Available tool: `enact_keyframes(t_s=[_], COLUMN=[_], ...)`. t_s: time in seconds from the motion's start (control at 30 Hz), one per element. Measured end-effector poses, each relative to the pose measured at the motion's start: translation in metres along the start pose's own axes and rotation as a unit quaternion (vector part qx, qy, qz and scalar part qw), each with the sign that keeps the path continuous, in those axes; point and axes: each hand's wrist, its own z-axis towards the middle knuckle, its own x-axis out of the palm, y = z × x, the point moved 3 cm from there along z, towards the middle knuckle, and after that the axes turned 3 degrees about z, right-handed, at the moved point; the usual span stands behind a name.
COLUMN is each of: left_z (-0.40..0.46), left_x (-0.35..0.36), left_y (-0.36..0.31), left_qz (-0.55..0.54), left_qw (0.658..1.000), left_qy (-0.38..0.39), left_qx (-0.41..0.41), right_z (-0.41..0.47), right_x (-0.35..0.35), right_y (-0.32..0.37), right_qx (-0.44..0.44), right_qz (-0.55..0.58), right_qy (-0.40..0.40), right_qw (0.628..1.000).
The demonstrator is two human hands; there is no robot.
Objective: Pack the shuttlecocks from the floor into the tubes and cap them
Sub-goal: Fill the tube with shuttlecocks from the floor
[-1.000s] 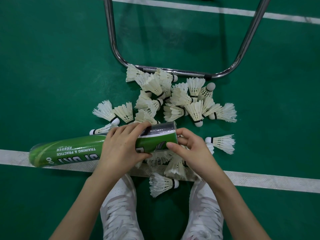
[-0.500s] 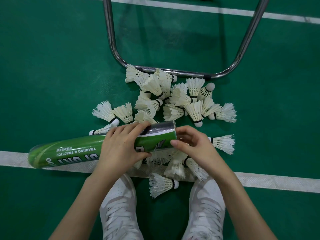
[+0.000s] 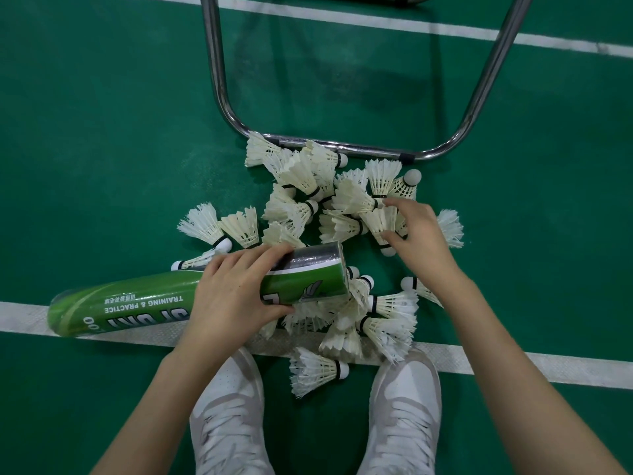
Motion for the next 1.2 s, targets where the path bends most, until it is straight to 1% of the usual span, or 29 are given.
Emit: enact_keyframes(t_s=[0.13, 0.2, 0.3, 0.37, 0.57, 0.67, 0.77, 0.83, 0.93, 1.03, 1.13, 1.2], left_z=[0.0, -0.001, -0.002, -0.002, -0.001, -0.001, -0.001, -0.001, 0.001, 0.002, 0.002, 0.003], left_x=[0.001, 0.001, 0.001, 0.001, -0.001, -0.001, -0.001, -0.001, -0.003, -0.006, -0.008, -0.008], left_y=[0.0, 0.001, 0.001, 0.002, 0.002, 0.001, 0.0, 0.0, 0.002, 0.003, 0.003, 0.003], left_qz=[0.002, 0.001, 0.001, 0.0, -0.007, -0.006, -0.006, -0.008, -0.012, -0.018, -0.022, -0.023], left_qw=[1.0, 1.0, 1.0, 1.0, 1.0, 1.0, 1.0, 1.0, 1.0, 1.0, 0.999, 0.999], left_qy=[0.005, 0.007, 0.006, 0.007, 0.003, 0.003, 0.001, -0.002, -0.01, -0.016, -0.014, -0.013], left_qx=[-0.001, 0.0, 0.004, 0.004, -0.004, -0.005, -0.003, -0.007, -0.014, -0.02, -0.025, -0.025], right_z=[0.016, 0.019, 0.014, 0.01, -0.005, -0.019, -0.038, -0.049, -0.063, -0.075, -0.084, -0.088], right_x=[0.009, 0.014, 0.018, 0.016, 0.01, 0.003, -0.006, -0.012, -0.014, -0.012, -0.01, -0.008], right_y=[-0.004, -0.006, -0.008, -0.009, -0.01, -0.006, 0.006, 0.018, 0.037, 0.045, 0.047, 0.048], right_qx=[0.003, 0.006, -0.02, -0.018, 0.03, 0.067, 0.096, 0.095, 0.077, 0.066, 0.08, 0.094], right_qz=[-0.008, -0.04, -0.11, -0.137, -0.096, -0.036, 0.093, 0.154, 0.212, 0.231, 0.271, 0.307], right_qy=[0.027, 0.036, -0.001, -0.01, -0.007, -0.018, -0.05, -0.068, -0.087, -0.111, -0.144, -0.15], right_qw=[1.0, 0.999, 0.994, 0.99, 0.995, 0.997, 0.99, 0.981, 0.97, 0.964, 0.948, 0.935])
